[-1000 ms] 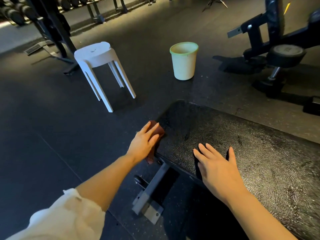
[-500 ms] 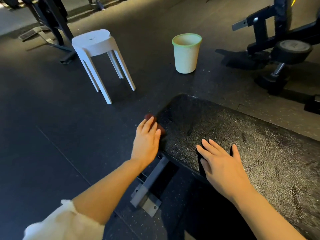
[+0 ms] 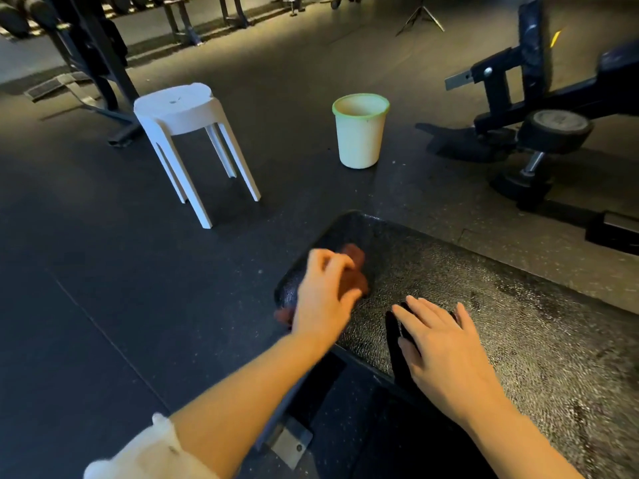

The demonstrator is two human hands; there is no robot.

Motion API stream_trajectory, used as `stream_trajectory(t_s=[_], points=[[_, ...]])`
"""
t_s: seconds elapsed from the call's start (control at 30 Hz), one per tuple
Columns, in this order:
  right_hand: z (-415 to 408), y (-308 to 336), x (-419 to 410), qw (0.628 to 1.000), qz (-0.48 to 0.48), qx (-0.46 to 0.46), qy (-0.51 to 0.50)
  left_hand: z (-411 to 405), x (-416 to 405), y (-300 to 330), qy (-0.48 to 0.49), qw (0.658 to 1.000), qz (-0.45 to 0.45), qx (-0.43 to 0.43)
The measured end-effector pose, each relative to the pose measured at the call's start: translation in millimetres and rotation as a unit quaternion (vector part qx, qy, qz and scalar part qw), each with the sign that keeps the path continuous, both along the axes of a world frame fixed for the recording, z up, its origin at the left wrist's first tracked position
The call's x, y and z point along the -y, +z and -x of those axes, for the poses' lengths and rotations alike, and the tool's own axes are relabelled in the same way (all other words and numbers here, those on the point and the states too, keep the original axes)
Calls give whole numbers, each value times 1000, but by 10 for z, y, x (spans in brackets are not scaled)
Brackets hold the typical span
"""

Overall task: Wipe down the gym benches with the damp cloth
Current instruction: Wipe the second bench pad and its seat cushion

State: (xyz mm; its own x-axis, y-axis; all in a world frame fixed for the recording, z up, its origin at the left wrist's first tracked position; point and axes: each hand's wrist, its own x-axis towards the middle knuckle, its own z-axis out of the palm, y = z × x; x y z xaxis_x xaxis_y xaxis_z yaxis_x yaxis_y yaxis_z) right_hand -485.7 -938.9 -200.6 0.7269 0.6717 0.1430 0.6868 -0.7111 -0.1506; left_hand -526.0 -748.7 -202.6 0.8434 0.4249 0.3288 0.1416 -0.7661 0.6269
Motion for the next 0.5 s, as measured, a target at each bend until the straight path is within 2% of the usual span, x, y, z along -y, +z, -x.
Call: stream_trajectory(t_s=[0.1, 0.2, 0.23, 0.3, 0.37, 0.43, 0.5], points=[[-73, -17, 29, 999, -30, 41, -13, 184, 337, -183, -187, 977, -98, 9], [-79, -86, 94, 998, -32, 48, -9, 236, 203, -216, -308, 917, -253, -24], [-75, -114, 114, 998, -31, 47, -6, 189, 54, -225, -304, 910, -280, -33], [-80, -140, 137, 998, -33, 49, -2, 57, -305, -232, -237, 936, -253, -61], [-107, -144, 137, 998, -33, 48, -3, -67, -612, -200, -114, 979, -149, -83], [-142, -139, 115, 998, -32, 50, -5, -145, -610, -170, -28, 994, -45, -97], [-176, -141, 88, 998, -37, 49, -6, -176, -377, -168, -63, 993, -46, -91]])
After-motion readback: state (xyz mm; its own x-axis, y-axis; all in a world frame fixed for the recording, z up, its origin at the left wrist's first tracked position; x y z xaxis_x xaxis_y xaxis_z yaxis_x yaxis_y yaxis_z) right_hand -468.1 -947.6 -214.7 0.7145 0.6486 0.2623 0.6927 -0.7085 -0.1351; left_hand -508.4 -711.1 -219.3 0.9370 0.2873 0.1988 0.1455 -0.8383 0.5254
